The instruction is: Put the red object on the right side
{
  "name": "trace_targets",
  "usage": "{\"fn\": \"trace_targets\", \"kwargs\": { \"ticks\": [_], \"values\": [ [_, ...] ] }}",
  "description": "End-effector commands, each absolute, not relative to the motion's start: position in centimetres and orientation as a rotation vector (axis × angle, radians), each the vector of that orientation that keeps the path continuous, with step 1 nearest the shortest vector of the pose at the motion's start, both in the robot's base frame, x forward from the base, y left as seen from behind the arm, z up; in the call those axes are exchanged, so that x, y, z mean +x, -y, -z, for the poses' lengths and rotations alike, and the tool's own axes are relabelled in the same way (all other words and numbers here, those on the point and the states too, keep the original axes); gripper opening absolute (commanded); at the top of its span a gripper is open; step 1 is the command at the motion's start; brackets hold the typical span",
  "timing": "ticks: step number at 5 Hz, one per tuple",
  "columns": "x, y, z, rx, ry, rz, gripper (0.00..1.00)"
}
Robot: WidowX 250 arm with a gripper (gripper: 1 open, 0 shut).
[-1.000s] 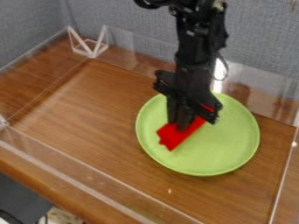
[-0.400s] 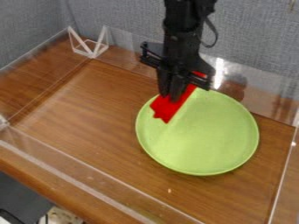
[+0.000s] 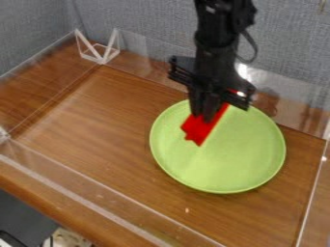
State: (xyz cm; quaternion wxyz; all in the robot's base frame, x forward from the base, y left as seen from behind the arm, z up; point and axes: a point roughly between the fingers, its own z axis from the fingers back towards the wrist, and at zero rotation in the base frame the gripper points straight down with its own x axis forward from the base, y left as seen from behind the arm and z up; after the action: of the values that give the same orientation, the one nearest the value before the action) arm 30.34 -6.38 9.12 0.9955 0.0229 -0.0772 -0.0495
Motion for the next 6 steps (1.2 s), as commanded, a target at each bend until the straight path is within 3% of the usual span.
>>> {"fn": "trace_targets", "kwargs": {
  "ticks": [1,2,4,5,6],
  "values": [
    [31.2,7.8,-7.8,0.030,0.165,0.098,0.00],
    [31.3,8.0,-6.2,0.030,0.146,0.087,0.00],
    [30.2,5.3,-7.5,0.045,0.180,0.130,0.00],
    [29.8,4.7,-10.2,0.051,0.209,0.136,0.00],
    [29.7,7.2,-9.0,0.018,0.202,0.192,0.00]
  ]
}}
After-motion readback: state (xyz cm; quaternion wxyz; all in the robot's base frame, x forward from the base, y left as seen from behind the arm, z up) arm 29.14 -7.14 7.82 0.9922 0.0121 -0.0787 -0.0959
